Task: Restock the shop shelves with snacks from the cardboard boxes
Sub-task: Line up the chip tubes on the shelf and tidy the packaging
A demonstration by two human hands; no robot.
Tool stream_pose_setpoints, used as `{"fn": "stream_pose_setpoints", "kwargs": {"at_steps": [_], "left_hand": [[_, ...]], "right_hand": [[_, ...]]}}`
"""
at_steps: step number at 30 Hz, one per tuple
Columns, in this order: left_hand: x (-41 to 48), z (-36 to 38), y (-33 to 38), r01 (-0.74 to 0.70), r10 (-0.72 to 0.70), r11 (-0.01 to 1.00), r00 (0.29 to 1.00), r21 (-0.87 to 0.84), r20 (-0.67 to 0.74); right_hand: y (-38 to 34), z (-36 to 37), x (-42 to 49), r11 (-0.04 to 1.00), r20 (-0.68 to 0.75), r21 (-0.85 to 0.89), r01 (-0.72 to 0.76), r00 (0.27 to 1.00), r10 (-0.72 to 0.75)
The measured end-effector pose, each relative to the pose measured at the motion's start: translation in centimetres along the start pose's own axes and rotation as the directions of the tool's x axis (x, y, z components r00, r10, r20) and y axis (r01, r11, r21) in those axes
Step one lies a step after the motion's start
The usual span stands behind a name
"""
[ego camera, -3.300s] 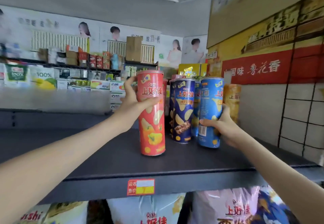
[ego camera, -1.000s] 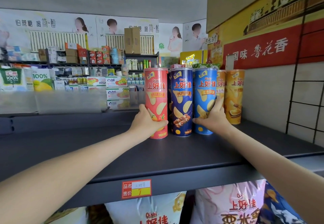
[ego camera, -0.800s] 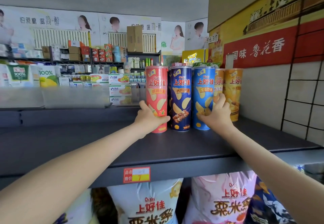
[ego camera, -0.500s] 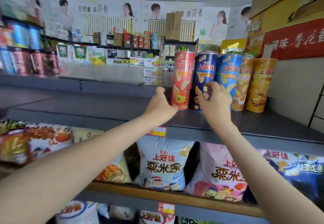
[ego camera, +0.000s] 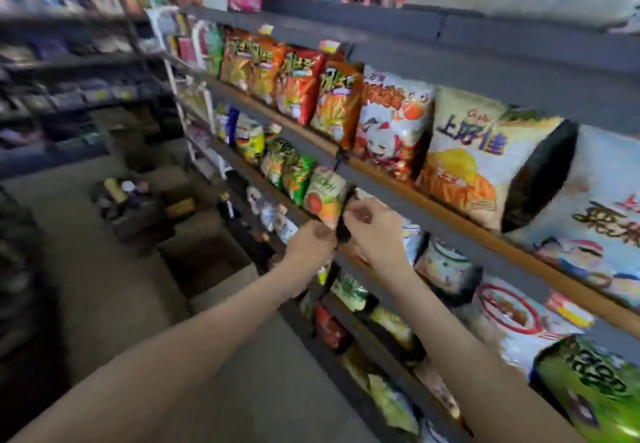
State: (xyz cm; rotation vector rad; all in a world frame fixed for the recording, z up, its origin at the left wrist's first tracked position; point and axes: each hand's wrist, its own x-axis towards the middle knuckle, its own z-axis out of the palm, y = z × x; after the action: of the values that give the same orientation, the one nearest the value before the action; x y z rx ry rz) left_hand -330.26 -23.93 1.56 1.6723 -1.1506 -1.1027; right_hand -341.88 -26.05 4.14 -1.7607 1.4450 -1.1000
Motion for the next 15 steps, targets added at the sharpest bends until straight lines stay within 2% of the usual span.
{"fn": "stream_pose_setpoints", "kwargs": {"at_steps": [1,2,4,9,15], "left_hand": [[0.6,-2.0,-2.1,0.116,-0.113,0.98,0.993,-0.162,0.025],[1.3,-4.1,-4.2,0.249,-0.241,0.919,0.968,-0.307,0.067],[2.2,-8.7,-7.9,0.397,-0.403,0.803,0.911,-0.446,0.085],[5.9,-22.9,-17.8,0.474,-0.604,0.725,0.786,-0.5,-0.13],[10.7,-38.2,-24.0,0.495,-0.687,0.701,0.663,-0.513,-0.298]], "right_hand": [[0.4,2.7,0.3,0.999,0.089,0.0,-0.054,0.995,0.054],[0.6,5.4,0.7,0.994,0.178,0.0,-0.108,0.978,0.106],[0.6,10.6,1.8,0.983,0.318,-0.029,-0.179,0.931,0.179],[0.5,25.7,6.6,0.952,0.486,-0.072,-0.297,0.823,0.294],[-1.0,42.3,12.7,0.845,0.582,-0.064,-0.531,0.668,0.464]]}}
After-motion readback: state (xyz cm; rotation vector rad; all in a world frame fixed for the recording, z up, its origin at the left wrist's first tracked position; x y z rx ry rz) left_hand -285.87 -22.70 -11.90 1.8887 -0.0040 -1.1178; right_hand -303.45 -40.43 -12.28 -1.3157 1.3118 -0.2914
